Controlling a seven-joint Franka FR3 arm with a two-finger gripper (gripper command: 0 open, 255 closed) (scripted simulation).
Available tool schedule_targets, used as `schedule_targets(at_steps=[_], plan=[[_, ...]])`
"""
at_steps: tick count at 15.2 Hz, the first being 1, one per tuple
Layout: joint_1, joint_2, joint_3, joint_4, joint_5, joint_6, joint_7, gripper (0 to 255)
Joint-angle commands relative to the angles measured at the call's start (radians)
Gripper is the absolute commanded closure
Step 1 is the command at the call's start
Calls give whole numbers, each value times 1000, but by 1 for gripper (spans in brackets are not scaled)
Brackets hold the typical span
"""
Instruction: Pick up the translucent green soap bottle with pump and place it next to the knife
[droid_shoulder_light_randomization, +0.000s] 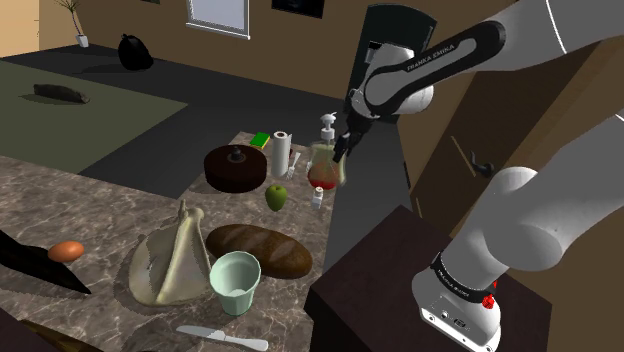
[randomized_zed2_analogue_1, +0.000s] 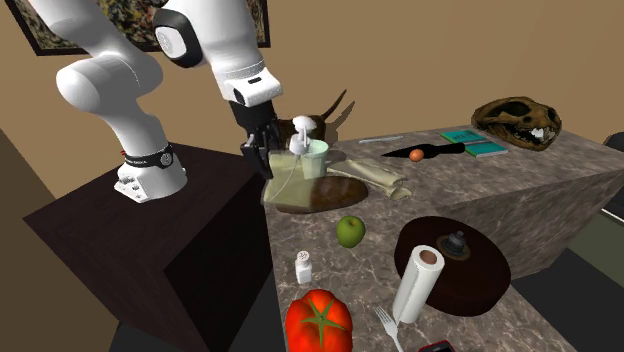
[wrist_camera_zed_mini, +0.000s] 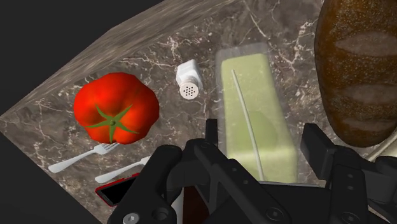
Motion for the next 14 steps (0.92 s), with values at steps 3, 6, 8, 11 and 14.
schedule_targets(at_steps=[3,6,8,11,14], plan=[[-10,-41,12,28,-19,-68,20,255],[-16,-69,20,49,-29,-116,32,255],[-19,-86,25,63,-35,-147,39,255],[-23,-109,31,87,-41,-193,49,255],[-25,-130,38,113,-46,-239,57,255]])
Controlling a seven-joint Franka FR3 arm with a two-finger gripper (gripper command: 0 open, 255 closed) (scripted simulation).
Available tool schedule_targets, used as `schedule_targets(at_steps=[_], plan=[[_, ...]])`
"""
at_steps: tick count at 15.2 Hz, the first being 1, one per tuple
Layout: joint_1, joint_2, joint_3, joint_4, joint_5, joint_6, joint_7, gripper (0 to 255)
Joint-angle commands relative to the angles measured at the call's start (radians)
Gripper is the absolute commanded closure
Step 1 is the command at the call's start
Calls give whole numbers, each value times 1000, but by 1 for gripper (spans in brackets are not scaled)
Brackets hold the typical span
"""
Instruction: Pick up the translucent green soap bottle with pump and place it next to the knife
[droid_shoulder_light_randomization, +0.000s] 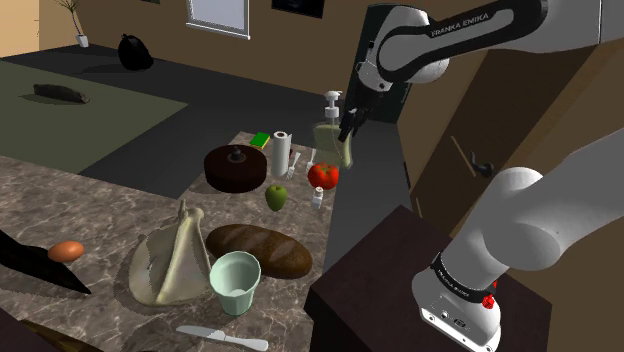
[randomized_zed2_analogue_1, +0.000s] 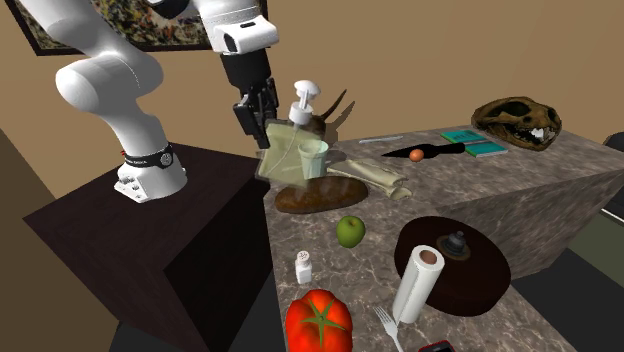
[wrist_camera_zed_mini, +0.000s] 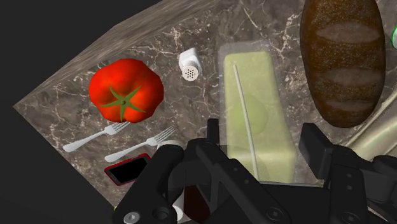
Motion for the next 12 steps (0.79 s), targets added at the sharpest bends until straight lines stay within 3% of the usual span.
schedule_targets(at_steps=[1,3,12], plan=[[-1,-14,6,19,-3,-32,7,255],[-2,-20,8,30,-4,-49,10,255],[65,-197,202,-125,32,-60,247,255]])
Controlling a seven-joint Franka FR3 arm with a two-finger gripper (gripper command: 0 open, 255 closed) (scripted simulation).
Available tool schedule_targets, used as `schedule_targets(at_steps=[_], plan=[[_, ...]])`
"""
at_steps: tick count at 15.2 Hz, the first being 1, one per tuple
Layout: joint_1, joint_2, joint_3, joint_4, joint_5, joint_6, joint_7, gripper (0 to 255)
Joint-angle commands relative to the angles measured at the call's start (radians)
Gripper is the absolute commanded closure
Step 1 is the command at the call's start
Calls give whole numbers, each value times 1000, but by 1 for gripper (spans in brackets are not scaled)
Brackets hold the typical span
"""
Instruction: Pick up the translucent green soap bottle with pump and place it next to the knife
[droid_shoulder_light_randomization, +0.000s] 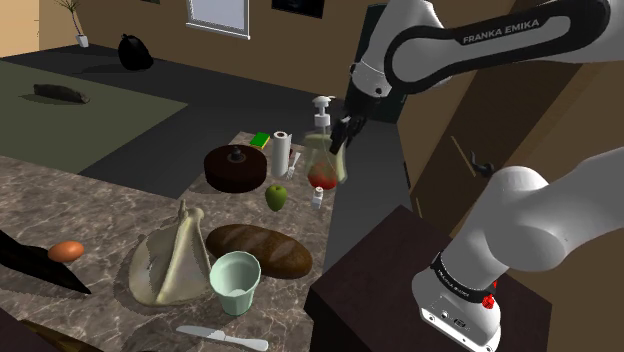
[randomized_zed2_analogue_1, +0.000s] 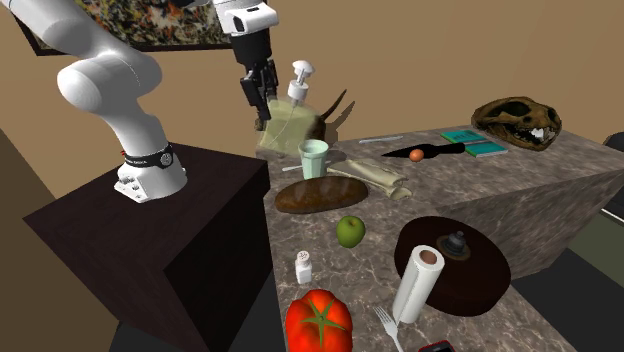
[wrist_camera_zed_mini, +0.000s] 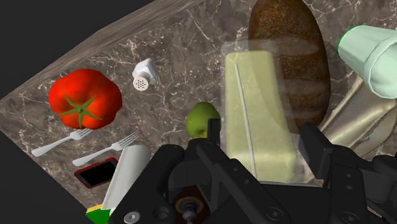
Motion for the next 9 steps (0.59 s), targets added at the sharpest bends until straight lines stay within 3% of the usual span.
schedule_targets(at_steps=[1,9], plan=[[21,-38,46,-26,16,-8,56,255],[127,-103,231,-69,104,-18,272,255]])
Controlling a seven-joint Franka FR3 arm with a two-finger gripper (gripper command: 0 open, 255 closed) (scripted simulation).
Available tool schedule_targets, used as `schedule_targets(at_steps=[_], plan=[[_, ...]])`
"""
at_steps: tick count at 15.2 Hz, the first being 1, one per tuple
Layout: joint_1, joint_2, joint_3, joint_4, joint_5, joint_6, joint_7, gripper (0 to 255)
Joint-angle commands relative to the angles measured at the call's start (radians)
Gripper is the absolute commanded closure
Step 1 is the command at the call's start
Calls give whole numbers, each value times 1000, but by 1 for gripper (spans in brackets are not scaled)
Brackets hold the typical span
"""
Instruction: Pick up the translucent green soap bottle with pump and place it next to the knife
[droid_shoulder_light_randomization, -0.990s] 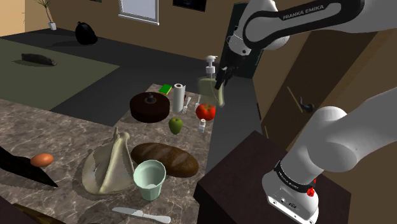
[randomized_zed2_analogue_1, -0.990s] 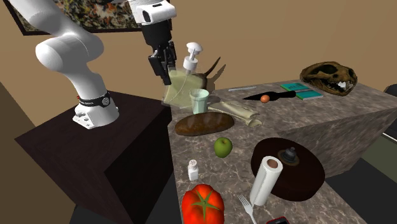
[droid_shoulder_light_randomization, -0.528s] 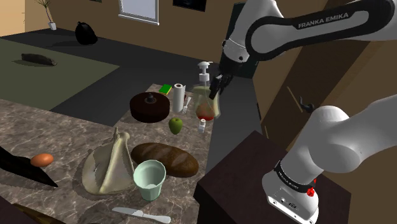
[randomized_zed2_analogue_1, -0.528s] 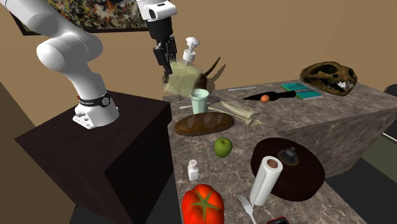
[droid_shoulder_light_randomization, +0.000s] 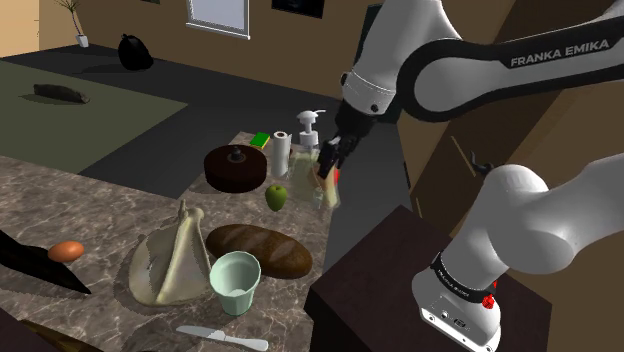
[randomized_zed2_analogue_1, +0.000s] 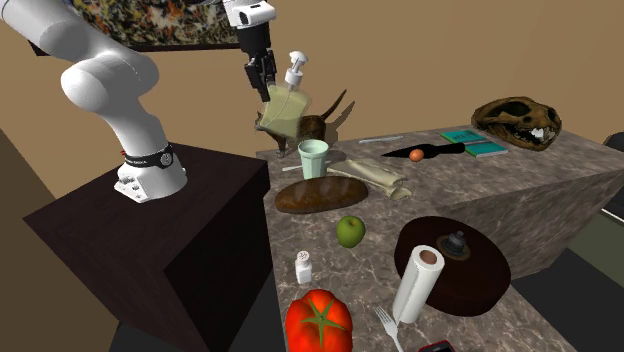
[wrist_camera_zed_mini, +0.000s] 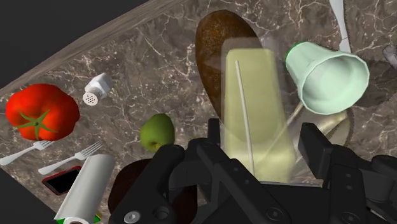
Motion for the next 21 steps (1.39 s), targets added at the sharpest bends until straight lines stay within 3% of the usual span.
schedule_targets(at_steps=[1,9,16,21], plan=[[29,3,50,-3,25,9,59,255],[125,49,241,50,105,20,278,255],[162,165,422,168,130,38,483,255],[160,199,442,123,134,116,489,255]])
